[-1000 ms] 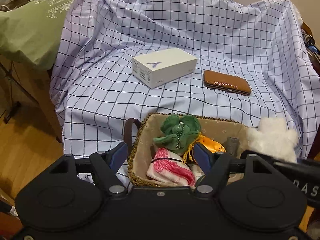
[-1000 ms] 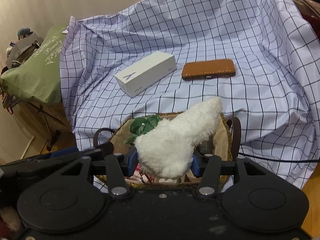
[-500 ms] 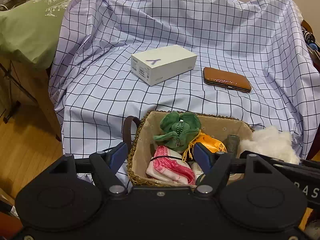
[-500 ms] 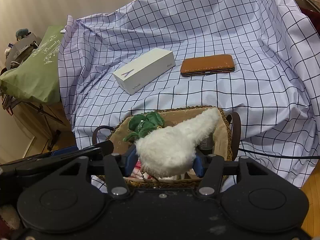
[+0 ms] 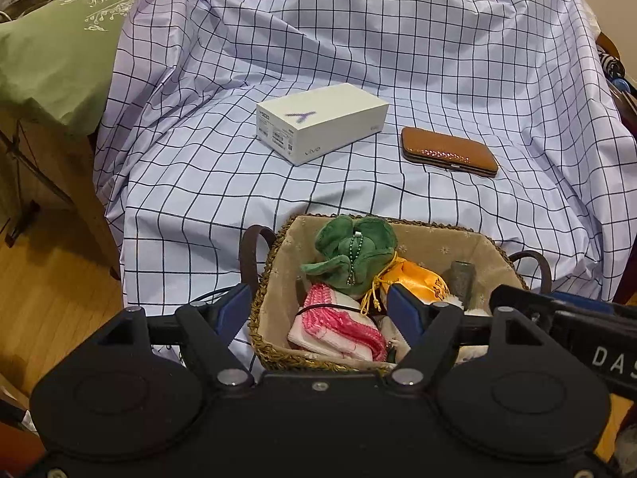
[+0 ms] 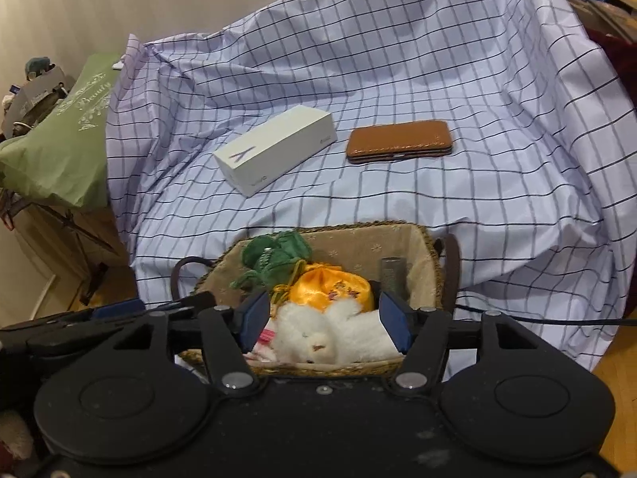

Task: Organize soft objects
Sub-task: 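Open both grippers to drop the tape roll and white plush into the basket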

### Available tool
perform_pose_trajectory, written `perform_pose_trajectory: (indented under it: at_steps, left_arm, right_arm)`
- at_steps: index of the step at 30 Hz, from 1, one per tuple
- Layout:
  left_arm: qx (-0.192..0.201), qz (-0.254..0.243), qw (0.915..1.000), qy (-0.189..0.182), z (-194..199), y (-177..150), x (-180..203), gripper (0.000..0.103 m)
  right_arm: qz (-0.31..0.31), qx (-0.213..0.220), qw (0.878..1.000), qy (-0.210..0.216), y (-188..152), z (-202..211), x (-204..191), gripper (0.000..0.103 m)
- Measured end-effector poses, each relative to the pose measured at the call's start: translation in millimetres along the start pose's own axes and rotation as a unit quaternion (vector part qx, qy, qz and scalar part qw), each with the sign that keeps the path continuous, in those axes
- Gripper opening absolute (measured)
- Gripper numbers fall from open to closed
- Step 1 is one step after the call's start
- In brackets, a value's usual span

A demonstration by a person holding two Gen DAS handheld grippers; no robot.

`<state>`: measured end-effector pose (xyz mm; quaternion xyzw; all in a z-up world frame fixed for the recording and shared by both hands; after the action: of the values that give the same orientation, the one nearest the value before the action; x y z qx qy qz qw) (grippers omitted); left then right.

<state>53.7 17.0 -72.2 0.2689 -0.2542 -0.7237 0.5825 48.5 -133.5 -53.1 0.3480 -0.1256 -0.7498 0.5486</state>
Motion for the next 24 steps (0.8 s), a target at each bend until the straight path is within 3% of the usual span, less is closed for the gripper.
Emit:
perform_pose_trajectory:
  at_steps: [10,13,15,22,24]
  left_arm:
    - [-0.004,-0.011,0.9999,-0.001,0.6,-0.6,4.1,0.076]
    - [-0.003,-0.012,0.9999,0.002,1.2,-0.5,3.9,0.079]
    - [-0.003,-0.012,0.9999,0.005,1.5,-0.4,3.1,0.088]
    - [-0.005,-0.019,0.9997,0.011,1.5,-0.2,3.7,0.09]
    - [-0.006,-0.022,0.9997,0.013,1.7,-0.1,4.3,0.096]
  right_arm:
    - [0.006,0.017,0.999,-0.039,-0.4,-0.3,10.6,0.066]
    - [0.013,0.024,0.998,-0.051,-1.5,-0.2,12.2,0.069]
    - [0.017,0.027,0.998,-0.058,-2.1,0.1,14.0,0.07]
    - [0.021,0.036,0.997,-0.072,-3.4,2.3,19.0,0.079]
    - [0.02,0.037,0.996,-0.074,-3.8,2.7,19.2,0.083]
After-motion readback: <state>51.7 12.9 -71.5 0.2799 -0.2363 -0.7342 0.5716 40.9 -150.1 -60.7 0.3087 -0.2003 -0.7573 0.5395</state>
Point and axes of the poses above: each gripper's, at about its wrist camera, not at the fingertips, and z roughly against the way its jaws point, x to its right, y to its top, the point moved 6 cm from there along -z, roughly the way its jaws point, and after that the axes turned 14 degrees about -z, right-handed, at the moved point
